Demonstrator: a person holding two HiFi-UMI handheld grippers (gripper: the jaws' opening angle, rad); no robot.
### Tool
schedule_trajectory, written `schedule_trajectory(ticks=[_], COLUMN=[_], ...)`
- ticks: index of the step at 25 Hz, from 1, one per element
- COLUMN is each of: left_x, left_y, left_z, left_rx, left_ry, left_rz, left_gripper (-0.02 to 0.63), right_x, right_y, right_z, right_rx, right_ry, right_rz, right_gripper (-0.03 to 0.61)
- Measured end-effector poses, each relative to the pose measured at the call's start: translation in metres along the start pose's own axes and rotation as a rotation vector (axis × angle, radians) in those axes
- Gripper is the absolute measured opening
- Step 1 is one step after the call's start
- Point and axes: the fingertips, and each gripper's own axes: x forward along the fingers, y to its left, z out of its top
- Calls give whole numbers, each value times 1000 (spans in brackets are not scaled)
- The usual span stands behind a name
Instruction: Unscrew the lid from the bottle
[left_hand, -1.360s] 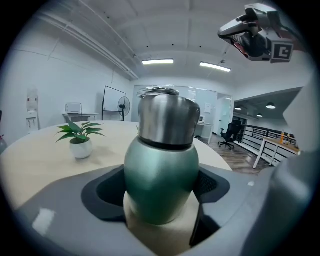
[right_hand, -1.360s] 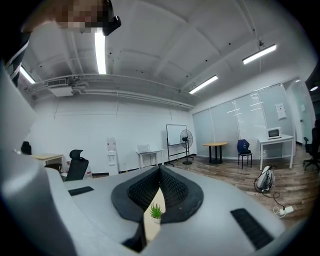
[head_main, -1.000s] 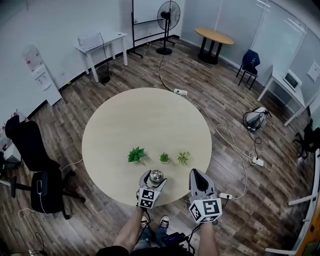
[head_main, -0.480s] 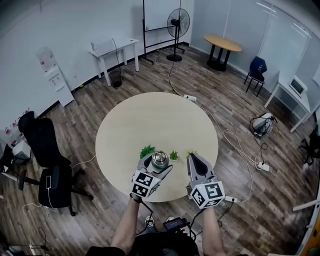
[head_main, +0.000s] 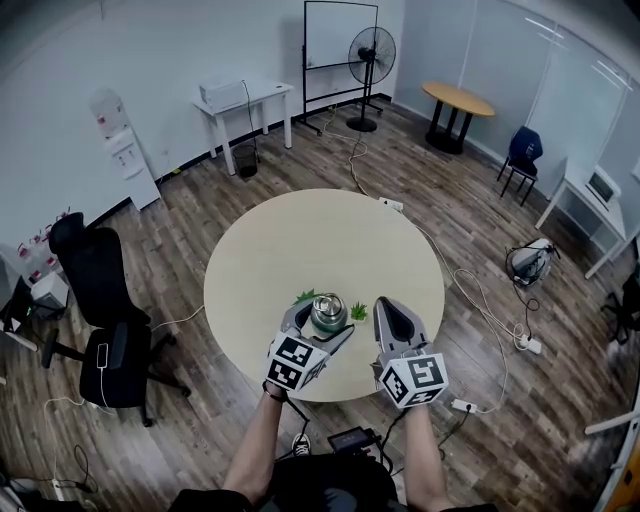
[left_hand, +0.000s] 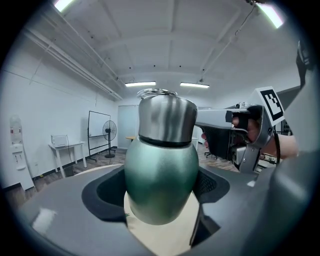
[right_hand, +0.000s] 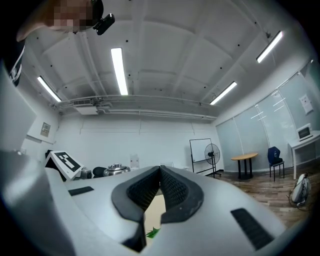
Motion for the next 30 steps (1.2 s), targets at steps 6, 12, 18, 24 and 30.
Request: schedule_trajectory(ticks=[6,12,18,24,30], left_x=[-3,-4,-2,1,-1], left_y=[-1,-6,-15,-34,-43], left_z=[2,-1,-4,-8,-14], left_rx=[3,9,26,58,88], left_ry=[-6,2,18,24,37], left_rz=[-2,-10,-26,-75,-110], left_gripper=[382,382,382,382,383], right_x=[-1,-4,-4,1,-1], right_y=[15,30,62,82,88], right_z=[7,9,5,-9,-15], right_rx=[-7,-20,-72,-149,-152], right_ry=[-11,-6,41,118,179], right_rz=[67,144,269,387,482], right_gripper=[171,275,275,284,247])
